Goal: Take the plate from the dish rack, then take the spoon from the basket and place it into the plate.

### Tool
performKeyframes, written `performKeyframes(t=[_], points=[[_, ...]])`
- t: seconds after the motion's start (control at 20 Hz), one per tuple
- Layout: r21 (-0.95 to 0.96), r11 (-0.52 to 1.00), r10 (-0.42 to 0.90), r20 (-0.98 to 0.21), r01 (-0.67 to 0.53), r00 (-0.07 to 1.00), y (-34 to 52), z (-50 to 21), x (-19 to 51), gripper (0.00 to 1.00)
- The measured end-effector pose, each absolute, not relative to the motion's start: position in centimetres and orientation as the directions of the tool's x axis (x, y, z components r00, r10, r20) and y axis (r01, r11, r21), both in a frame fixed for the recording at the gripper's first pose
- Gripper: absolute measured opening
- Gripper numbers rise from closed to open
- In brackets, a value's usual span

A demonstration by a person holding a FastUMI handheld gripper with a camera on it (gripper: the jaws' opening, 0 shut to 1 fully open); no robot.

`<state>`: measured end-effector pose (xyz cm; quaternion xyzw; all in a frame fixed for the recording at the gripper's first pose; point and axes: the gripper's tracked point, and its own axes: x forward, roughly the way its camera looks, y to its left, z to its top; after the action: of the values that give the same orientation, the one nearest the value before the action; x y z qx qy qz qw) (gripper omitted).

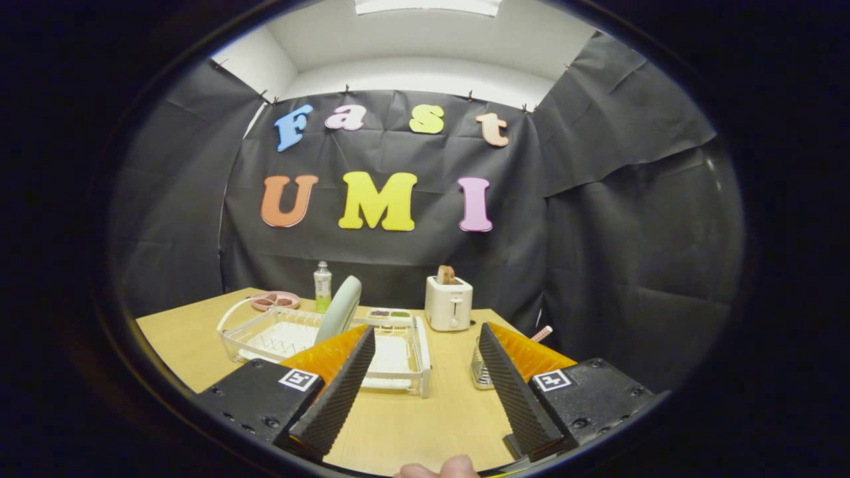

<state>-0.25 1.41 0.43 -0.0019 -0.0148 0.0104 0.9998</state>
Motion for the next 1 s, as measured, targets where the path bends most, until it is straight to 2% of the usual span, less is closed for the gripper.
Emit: performKeyframes(t=[0.25,0.65,1.0], points=[[-0.037,0.999,0.012,0.035,-0.011,0.999,1.1,1.1,0.0,1.0],[-0.072,0.994,0.091,0.039,-0.088,0.995,4.3,4.6,1.9,1.0],[-0.094,0.975,0.197,-0.05,-0.2,0.979,8.4,9.2,6.5,1.0]])
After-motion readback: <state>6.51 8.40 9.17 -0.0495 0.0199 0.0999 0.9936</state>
